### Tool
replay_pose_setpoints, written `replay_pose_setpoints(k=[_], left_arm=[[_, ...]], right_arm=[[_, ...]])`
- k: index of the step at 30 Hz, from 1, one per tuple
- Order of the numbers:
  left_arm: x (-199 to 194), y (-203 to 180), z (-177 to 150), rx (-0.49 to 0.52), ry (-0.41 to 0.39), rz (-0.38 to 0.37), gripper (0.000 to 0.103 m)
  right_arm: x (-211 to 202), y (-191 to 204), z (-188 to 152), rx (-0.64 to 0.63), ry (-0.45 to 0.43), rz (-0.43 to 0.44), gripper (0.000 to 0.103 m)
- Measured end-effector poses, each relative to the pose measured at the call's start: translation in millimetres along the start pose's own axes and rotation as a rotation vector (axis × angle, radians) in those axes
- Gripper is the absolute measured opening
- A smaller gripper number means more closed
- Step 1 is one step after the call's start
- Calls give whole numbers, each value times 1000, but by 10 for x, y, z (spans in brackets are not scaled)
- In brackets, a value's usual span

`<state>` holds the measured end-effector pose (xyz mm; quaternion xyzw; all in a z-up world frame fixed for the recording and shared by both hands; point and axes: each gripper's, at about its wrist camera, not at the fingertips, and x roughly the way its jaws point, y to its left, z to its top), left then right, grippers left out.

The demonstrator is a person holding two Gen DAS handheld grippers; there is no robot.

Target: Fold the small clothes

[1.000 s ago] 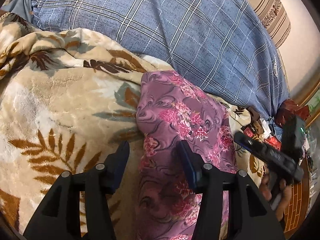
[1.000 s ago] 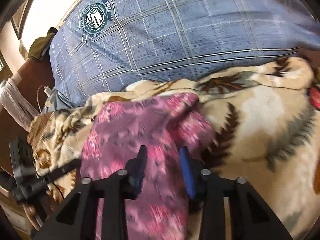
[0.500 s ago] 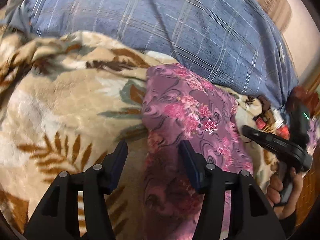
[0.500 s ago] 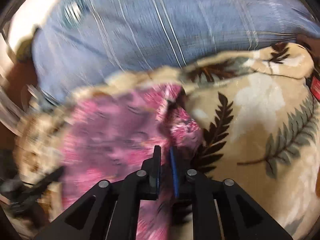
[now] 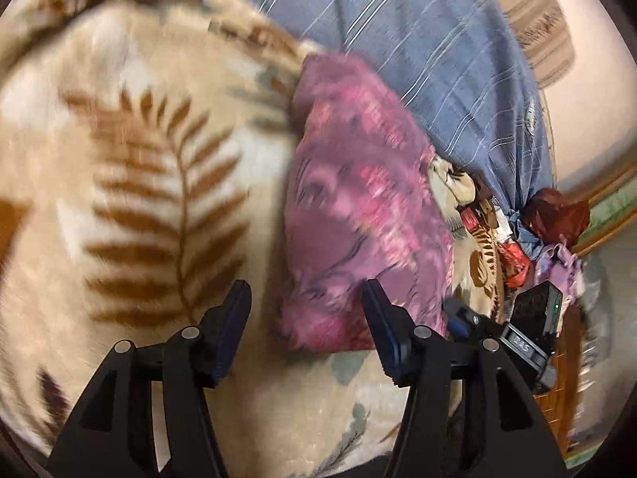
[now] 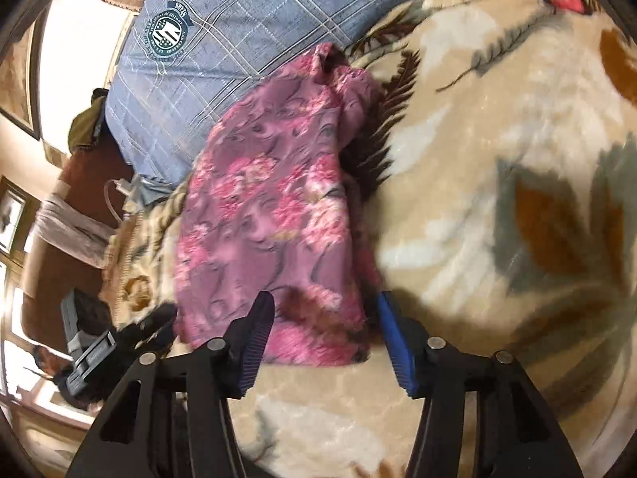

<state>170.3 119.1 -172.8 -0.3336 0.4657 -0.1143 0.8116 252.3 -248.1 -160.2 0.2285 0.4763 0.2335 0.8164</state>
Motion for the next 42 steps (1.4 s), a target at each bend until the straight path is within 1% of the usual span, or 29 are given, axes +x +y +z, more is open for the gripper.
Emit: replay_pose_setpoints(k=[1,2,3,4,5,6,7,8,11,13,14,16,17,18,20,22,24,26,28,32,35,36,37,40,42], left_arm=[[37,28,17,-19,10,-23,56],[65,50,33,-35,6,-48,56],[82,54,53,-40,-1,-58,50],[98,48,59,-38,1,-61,37],[121,35,50,-32,5,-70,30],[140,12,29,-23,11,-74,19],[130,-5,11,-18,4,-70,15],[67,-45,-6,-4,-4,-73,13],[-191,-102,-47,-2,-31,-139,12],[-269,-122,-118,26,-30,-93,12],[-229,-112,-173,49,-17,-49,13],[-87,-46,-244,63,9,26,13],[-12,-14,-264,61,17,50,13],[11,-37,-265,73,6,64,13],[-22,-161,-271,136,-30,106,13],[-18,-278,-351,214,-69,178,19],[-21,-377,-449,274,-111,254,24],[-27,-438,-501,309,-138,297,27],[-21,-459,-530,326,-156,333,33],[-51,-399,-543,306,-161,326,36],[-78,-351,-578,272,-158,319,42],[-93,-336,-599,263,-158,323,46],[-109,-327,-627,255,-160,331,50],[-145,-298,-723,238,-169,352,56],[-137,-306,-797,242,-157,384,57]], right_arm=[[20,-17,31,-5,-13,-15,45],[52,-60,45,10,-10,4,42],[82,-111,54,32,-6,38,34],[99,-153,54,48,-3,67,29],[117,-177,53,54,13,82,17],[142,-193,47,60,40,101,13],[129,-205,24,72,42,111,12],[100,-194,15,78,43,115,11],[-167,-45,9,57,16,112,11],[-342,53,-28,28,0,116,11],[-354,73,-66,23,7,114,11],[-220,83,-196,-5,45,36,11],[-113,73,-241,-20,66,-14,11],[8,47,-287,-26,83,-60,11],[6,78,-273,-50,62,-67,11],[-24,133,-257,-79,48,-94,13],[-3,121,-292,-86,52,-100,14],[-26,114,-308,-74,46,-92,19],[-54,99,-351,-66,39,-97,23],[-100,86,-449,-49,27,-94,26],[-151,71,-510,-42,30,-95,31],[-161,71,-538,-37,30,-94,32],[-174,68,-571,-31,31,-93,33],[-203,85,-669,-26,38,-101,39],[-216,117,-742,-30,39,-109,46]])
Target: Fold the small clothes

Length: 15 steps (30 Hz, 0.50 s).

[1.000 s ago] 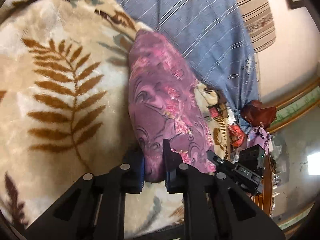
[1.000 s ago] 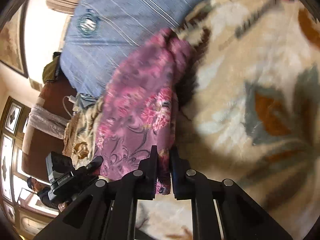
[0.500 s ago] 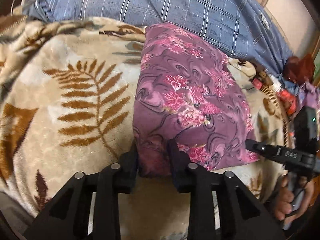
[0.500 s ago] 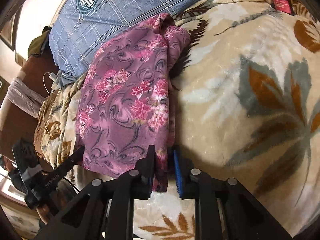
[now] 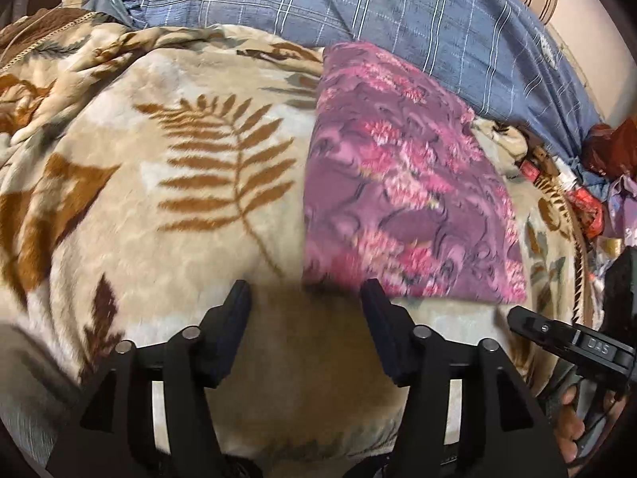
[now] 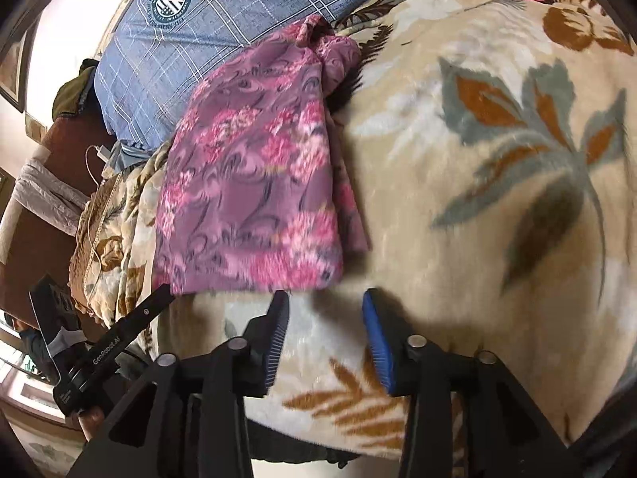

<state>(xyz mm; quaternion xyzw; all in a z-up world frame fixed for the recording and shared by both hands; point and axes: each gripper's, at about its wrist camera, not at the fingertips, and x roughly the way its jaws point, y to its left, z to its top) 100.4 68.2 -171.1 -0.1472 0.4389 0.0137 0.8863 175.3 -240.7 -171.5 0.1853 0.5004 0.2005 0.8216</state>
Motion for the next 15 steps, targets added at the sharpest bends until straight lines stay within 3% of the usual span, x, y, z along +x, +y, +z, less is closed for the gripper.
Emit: replay_pose_setpoints(k=[3,9,15], left_arm=[[-4,-78,-110,45,20,53,57],[-211,-213,-316,126,15,117,58],[-657,-363,-439,164,-6,123,58]], right_arm=[[-36,40,-115,-8,7,-17,53],[-201,121,-393,-14,46,-114,55],[-591,300,-622,-75,24,-157,55]])
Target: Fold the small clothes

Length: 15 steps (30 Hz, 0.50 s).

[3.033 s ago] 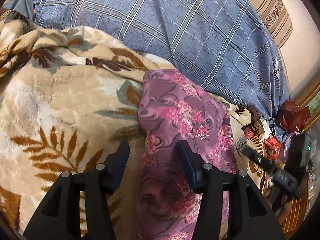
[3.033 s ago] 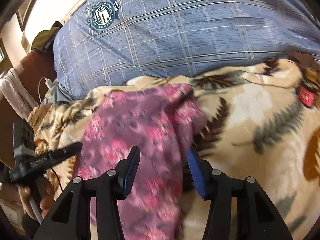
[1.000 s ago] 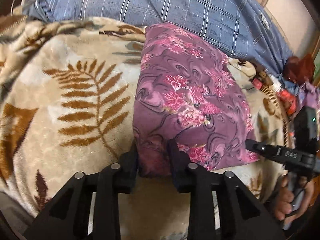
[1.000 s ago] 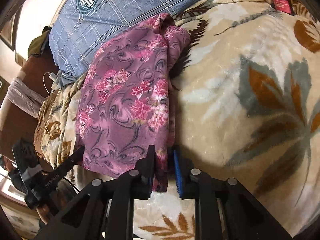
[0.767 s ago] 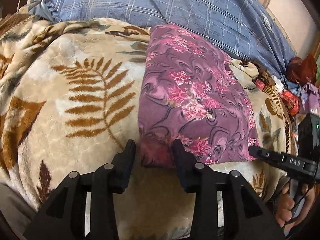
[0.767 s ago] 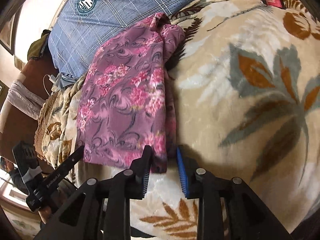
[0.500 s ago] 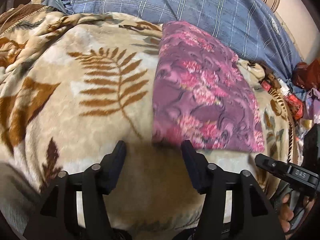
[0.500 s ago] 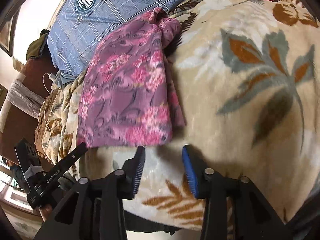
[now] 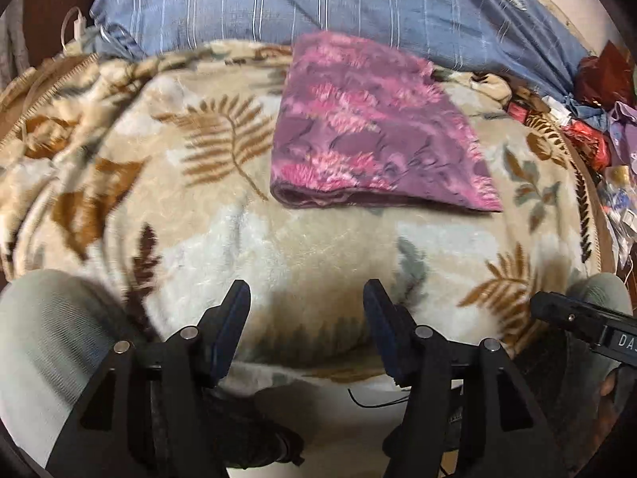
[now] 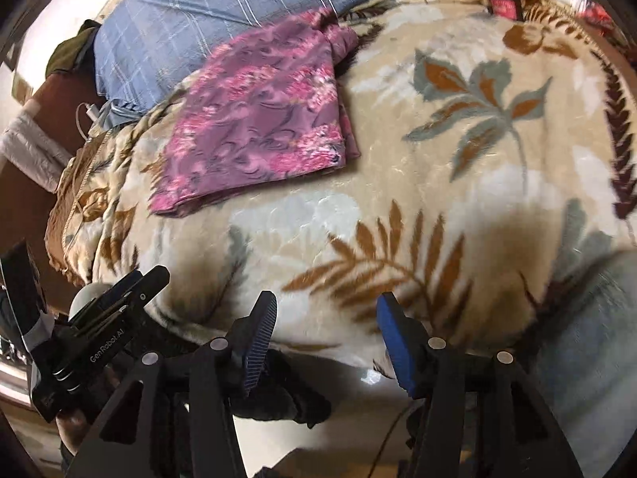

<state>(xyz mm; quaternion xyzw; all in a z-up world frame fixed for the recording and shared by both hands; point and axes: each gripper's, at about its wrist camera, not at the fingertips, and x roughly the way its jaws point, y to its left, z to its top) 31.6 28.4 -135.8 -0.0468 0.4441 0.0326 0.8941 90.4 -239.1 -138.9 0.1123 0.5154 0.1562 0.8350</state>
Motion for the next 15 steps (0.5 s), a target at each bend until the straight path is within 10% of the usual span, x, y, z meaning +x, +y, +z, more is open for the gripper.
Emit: replay_pose_setpoints(k=[15], left_arm=[[-967,-8,213,-45,-102,1,67]], right_arm=[[-1050,562,20,-124,-206,7,58]])
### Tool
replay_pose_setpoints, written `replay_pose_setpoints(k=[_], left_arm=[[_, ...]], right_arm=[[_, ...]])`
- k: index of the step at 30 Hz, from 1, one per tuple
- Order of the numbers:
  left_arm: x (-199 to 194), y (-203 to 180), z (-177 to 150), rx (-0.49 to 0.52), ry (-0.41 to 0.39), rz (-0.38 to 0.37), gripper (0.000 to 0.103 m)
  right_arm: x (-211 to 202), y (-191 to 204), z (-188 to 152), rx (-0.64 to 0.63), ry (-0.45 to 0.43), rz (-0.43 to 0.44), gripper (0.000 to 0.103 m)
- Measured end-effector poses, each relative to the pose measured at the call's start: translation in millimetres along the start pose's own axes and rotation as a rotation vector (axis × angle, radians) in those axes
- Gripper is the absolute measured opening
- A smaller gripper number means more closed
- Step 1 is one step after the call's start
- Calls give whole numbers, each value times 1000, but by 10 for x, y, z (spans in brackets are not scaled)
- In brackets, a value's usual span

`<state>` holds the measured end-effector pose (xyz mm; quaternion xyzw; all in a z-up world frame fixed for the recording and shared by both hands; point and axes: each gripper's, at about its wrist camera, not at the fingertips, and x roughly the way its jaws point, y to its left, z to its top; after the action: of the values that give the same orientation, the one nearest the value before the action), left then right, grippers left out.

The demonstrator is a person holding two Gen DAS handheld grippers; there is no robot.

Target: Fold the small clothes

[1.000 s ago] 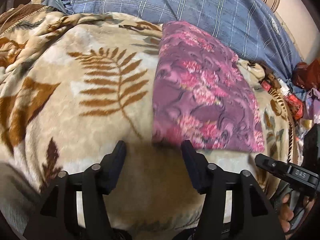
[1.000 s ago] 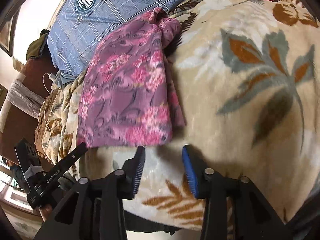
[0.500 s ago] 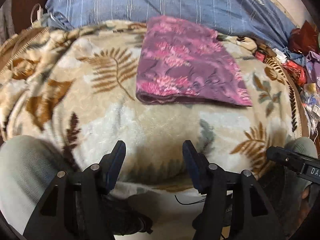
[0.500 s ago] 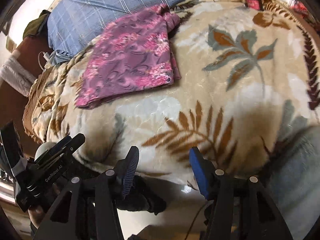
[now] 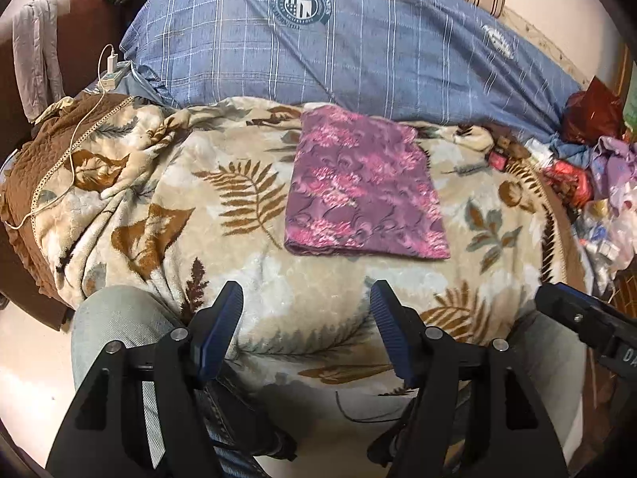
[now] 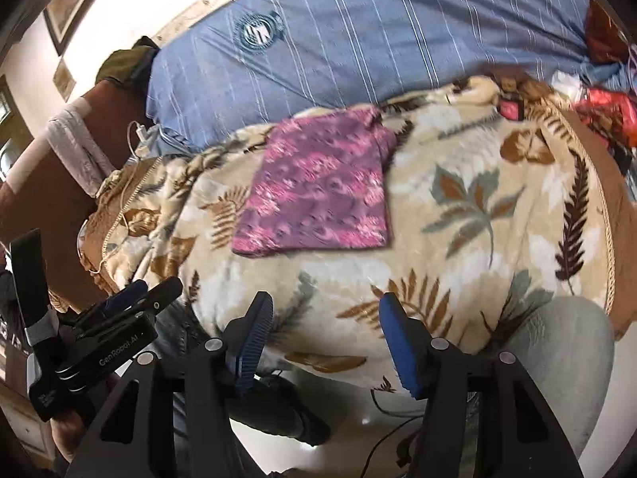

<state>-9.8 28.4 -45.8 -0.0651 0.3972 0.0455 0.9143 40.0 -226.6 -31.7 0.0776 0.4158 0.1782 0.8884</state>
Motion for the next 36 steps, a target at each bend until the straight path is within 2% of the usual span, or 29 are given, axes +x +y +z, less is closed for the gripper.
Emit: replay_pose_setpoints(k=[5,10,36], left_arm=[[-190,-75,34,19,-37,30,70],[-289,-108,71,44,-64,28,70],[-328,-110,97,51,-52,14,70]], right_arm=[[-102,117,47,-15,-25,-21,60],[-155,138,62,-9,-45,-40,61],[-163,249,123,-38,-42,-58,61]])
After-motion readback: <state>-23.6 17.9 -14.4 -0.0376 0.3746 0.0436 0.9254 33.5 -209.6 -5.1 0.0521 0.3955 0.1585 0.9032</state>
